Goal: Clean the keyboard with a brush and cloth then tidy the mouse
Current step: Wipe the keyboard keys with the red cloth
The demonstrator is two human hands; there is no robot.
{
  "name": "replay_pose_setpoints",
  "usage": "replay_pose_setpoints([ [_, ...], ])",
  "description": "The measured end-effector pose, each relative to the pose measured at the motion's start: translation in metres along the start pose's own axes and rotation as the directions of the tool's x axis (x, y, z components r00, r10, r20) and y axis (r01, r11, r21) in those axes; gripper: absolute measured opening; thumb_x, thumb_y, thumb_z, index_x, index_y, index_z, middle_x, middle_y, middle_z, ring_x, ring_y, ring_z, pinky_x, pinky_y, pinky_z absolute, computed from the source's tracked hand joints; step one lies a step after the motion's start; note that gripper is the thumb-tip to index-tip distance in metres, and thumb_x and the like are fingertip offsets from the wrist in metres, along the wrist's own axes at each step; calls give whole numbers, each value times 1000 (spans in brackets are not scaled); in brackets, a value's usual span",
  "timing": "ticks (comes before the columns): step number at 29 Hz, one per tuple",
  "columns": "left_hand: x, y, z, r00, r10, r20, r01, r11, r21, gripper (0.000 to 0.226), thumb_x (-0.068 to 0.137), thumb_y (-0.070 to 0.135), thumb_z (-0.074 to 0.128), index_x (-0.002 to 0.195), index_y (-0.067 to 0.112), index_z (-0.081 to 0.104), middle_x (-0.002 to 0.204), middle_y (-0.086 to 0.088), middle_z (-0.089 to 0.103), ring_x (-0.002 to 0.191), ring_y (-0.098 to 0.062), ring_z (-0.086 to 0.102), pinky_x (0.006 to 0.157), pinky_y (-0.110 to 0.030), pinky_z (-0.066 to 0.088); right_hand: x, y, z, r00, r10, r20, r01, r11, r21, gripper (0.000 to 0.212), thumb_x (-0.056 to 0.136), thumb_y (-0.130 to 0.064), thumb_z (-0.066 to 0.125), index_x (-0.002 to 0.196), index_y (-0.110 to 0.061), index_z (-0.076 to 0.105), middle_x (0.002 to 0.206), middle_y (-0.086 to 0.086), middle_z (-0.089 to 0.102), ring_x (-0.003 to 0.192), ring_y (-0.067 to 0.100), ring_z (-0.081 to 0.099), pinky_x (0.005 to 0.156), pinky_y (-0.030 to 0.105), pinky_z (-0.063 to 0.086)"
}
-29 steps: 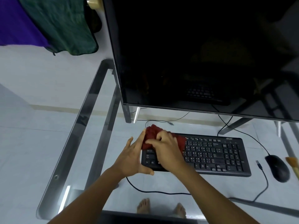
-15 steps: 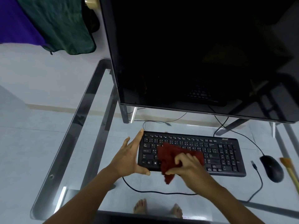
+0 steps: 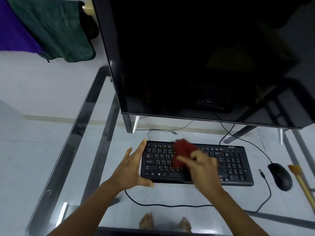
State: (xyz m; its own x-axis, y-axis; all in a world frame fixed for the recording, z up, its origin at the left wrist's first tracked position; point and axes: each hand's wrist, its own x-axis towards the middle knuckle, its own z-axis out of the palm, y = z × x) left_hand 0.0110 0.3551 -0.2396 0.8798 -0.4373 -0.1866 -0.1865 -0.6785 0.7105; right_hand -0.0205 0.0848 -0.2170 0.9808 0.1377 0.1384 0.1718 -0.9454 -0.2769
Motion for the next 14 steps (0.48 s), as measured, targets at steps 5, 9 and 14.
replay_pose_setpoints([
  [5, 0, -2, 1, 1000, 9, 4, -9, 1000, 15, 143, 51, 70, 78, 147, 37, -23, 154, 21, 21, 143, -1, 14, 117, -29, -12, 6, -30, 21, 943, 319, -97, -313, 947, 67, 45, 82, -8, 68, 124, -24, 64, 99, 7, 60, 86, 27, 58, 73, 36, 34],
  [9, -1, 1, 0, 999, 43, 2, -43, 999, 17, 144, 53, 67, 80, 148, 32, -22, 150, 22, 24, 137, 12, 12, 114, -22, -15, 16, -77, 31, 985, -165, 42, 163, 985, 55, 49, 85, -20, 69, 130, -32, 54, 94, 1, 53, 83, 21, 46, 68, 34, 42],
  [14, -2, 2, -2, 1000, 22, 7, -22, 1000, 5, 142, 54, 65, 81, 148, 33, -20, 151, 26, 21, 138, 12, 5, 112, -20, -16, 71, -19, 15, 977, 209, 39, -209, 978, -8, 29, 99, -21, 45, 122, -27, 61, 97, 3, 51, 89, 25, 46, 76, 38, 41],
])
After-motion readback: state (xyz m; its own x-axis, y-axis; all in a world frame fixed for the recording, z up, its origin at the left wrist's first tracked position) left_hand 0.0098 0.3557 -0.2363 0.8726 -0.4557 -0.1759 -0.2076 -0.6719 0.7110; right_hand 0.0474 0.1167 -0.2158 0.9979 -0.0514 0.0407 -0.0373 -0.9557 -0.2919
